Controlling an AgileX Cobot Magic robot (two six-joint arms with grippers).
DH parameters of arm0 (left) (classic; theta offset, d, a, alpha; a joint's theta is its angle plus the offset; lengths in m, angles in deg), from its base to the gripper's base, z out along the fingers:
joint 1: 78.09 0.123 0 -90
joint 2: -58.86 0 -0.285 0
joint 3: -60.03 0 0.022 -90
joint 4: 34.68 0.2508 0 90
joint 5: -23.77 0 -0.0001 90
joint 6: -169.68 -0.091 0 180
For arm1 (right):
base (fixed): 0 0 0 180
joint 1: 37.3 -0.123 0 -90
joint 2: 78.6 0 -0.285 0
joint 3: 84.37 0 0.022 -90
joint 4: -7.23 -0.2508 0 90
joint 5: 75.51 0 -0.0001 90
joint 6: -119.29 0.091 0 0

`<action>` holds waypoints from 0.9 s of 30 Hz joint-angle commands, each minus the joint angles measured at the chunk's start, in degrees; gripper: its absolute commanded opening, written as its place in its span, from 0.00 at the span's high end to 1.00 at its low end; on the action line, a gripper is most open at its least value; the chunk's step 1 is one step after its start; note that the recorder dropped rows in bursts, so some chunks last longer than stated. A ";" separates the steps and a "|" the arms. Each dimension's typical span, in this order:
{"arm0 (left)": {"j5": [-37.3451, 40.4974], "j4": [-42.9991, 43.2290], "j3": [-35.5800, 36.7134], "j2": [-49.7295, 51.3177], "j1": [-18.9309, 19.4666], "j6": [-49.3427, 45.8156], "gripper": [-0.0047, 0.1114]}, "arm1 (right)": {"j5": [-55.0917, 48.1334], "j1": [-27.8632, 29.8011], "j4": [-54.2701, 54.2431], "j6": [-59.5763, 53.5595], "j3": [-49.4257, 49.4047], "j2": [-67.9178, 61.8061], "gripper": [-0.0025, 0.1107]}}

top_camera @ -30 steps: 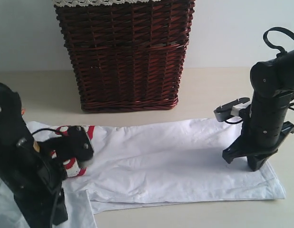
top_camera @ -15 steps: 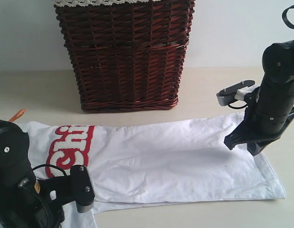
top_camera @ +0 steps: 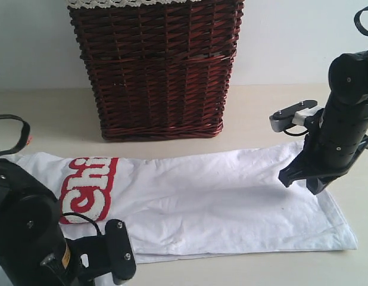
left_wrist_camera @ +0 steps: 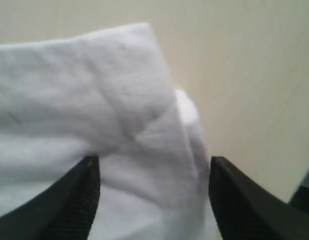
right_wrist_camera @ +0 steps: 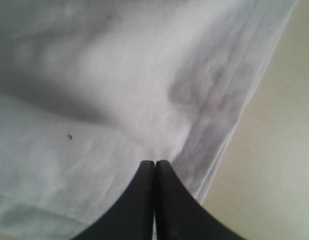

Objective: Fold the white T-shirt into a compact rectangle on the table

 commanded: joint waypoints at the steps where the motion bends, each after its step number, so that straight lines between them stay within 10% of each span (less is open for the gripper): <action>1: -0.34 1.49 0.32 2.56 -0.96 5.35 0.43 | 0.43 0.20 -0.38 -0.50 0.02 0.48 0.98; 27: -0.18 -0.03 0.15 -1.79 -5.78 12.25 0.42 | 0.93 0.20 -0.39 -0.63 0.02 0.48 0.98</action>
